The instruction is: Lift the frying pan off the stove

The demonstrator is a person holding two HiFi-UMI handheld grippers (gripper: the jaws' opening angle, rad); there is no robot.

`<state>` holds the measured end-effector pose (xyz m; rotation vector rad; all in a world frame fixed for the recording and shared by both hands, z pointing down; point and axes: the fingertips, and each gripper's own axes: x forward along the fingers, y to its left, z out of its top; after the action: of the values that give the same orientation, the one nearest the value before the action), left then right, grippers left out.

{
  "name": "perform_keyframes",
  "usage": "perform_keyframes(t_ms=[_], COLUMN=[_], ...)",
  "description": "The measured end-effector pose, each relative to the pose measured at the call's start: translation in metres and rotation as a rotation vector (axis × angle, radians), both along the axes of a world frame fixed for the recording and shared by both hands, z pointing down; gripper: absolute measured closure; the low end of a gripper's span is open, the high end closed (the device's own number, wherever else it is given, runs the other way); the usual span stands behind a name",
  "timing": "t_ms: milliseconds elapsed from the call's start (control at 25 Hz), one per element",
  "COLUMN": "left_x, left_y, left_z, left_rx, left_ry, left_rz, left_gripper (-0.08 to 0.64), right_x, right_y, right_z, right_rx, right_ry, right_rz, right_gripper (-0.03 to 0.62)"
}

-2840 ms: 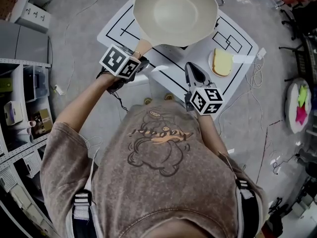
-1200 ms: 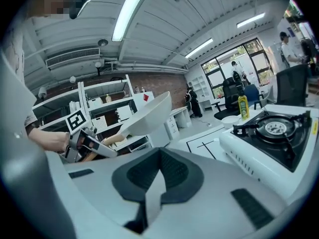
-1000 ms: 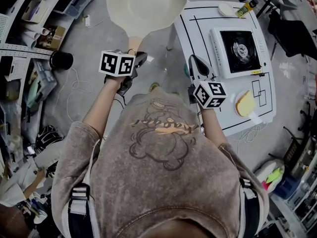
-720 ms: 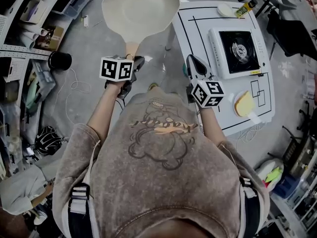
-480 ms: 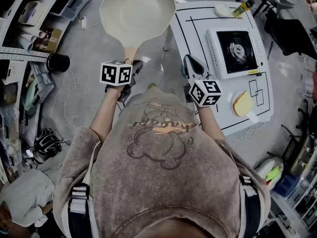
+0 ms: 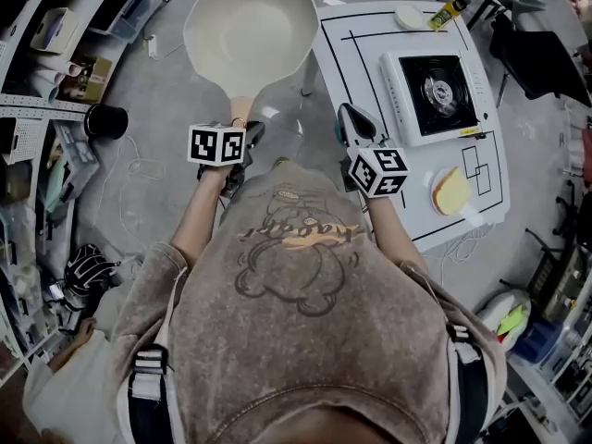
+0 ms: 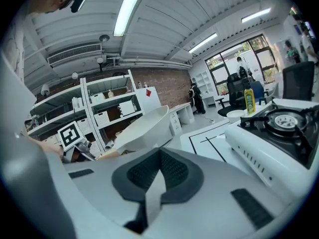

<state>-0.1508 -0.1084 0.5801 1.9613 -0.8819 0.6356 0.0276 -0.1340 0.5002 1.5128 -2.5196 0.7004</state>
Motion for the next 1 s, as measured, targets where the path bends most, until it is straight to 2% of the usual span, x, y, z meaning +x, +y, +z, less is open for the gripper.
perform_keyframes(t_ms=[1000], left_x=[0.0033], left_y=[0.0014], left_z=[0.0], left_rx=[-0.027], left_ry=[0.025], left_rz=[-0.014], left_gripper=[0.514], right_x=[0.0039], right_y=[0.0009], right_z=[0.0069], right_rx=[-0.011], right_ry=[0.0], right_rz=[0.013], right_gripper=[0.597])
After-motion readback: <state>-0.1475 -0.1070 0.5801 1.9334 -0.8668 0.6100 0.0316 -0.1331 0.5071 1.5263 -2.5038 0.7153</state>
